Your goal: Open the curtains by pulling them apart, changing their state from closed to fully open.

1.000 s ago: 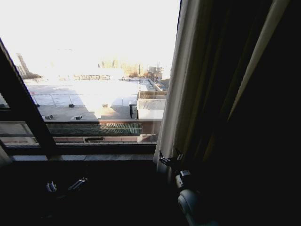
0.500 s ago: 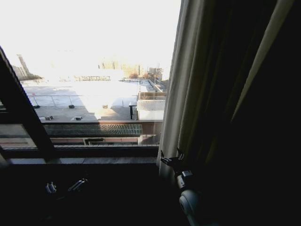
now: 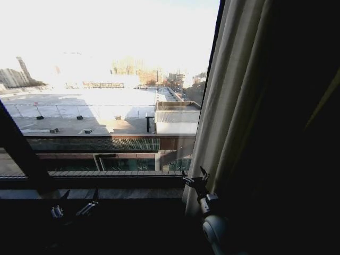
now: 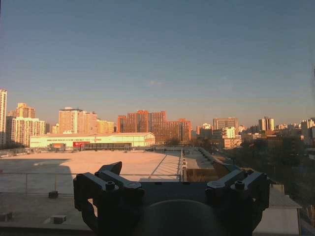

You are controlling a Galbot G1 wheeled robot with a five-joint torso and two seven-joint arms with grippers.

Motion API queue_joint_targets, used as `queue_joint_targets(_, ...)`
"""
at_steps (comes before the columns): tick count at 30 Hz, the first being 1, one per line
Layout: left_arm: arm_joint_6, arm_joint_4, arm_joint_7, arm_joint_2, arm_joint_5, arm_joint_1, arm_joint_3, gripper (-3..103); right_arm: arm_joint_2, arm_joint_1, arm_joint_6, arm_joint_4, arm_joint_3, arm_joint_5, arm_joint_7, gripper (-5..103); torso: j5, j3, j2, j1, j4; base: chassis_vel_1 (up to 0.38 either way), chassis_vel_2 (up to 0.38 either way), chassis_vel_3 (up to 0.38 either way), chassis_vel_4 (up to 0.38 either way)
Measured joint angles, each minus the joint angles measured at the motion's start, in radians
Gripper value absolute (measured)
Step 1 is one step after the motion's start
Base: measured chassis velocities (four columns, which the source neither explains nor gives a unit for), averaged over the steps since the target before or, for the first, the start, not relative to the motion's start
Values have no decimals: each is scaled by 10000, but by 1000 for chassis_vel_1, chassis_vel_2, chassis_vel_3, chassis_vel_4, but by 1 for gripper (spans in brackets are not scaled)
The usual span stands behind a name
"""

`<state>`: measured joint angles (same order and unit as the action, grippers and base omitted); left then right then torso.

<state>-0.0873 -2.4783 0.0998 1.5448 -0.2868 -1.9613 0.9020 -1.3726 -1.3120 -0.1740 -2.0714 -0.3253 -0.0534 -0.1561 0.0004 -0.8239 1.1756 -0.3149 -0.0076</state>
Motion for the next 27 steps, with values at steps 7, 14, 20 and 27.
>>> queue_joint_targets(7,-131,-26,93,104,200,-95,-1,100,60,-60,14,-88,-95,-16,-6,100,-1,7,9,18,0,0,0,0,0)
queue_joint_targets(14,-176,-72,115,217,326,-151,-57,100,114,-71,18,-143,-124,-56,-10,100,-2,2,3,8,-1,0,0,0,0)
queue_joint_targets(20,-229,-115,136,309,425,-206,-139,100,161,-109,22,-176,-143,-100,-14,100,-1,4,5,10,0,0,0,0,0)
queue_joint_targets(27,-322,-141,145,415,565,-266,-160,100,195,-116,27,-185,-168,-299,-17,100,-2,3,4,9,0,0,0,0,0)
